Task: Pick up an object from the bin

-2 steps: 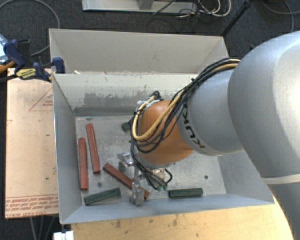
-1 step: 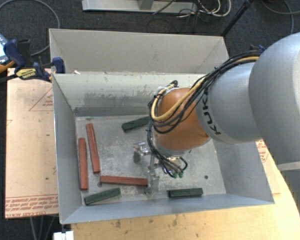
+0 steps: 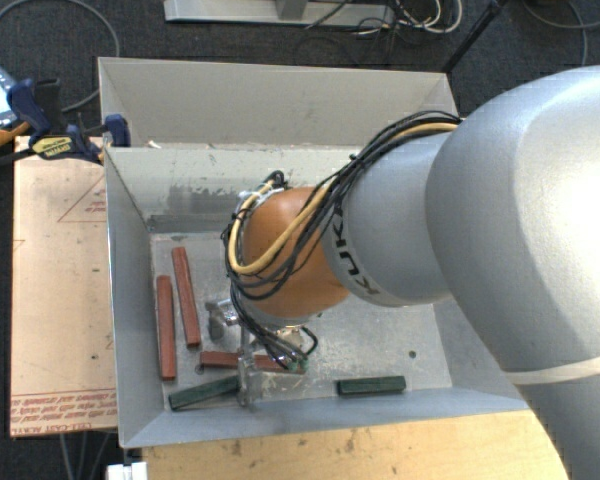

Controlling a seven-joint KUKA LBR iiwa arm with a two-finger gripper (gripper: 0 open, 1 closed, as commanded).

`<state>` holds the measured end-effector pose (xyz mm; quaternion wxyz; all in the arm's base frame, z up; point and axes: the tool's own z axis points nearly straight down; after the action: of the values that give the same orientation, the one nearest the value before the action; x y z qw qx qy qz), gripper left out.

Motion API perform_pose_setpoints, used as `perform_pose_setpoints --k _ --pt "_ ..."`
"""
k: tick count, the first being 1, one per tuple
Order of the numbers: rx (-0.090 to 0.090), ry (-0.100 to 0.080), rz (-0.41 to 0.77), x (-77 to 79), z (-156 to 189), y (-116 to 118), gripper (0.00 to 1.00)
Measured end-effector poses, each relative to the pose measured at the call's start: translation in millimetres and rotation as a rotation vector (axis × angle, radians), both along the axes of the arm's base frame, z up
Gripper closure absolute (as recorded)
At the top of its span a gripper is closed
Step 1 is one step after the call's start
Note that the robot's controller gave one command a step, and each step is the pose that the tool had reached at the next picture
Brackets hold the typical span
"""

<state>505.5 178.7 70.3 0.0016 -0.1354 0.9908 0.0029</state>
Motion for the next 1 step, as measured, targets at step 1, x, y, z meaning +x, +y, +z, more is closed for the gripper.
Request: perform_pose_setpoints --k 1 --pt "-0.004 0.001 -0.011 1.5 0.2 -5.7 1.0"
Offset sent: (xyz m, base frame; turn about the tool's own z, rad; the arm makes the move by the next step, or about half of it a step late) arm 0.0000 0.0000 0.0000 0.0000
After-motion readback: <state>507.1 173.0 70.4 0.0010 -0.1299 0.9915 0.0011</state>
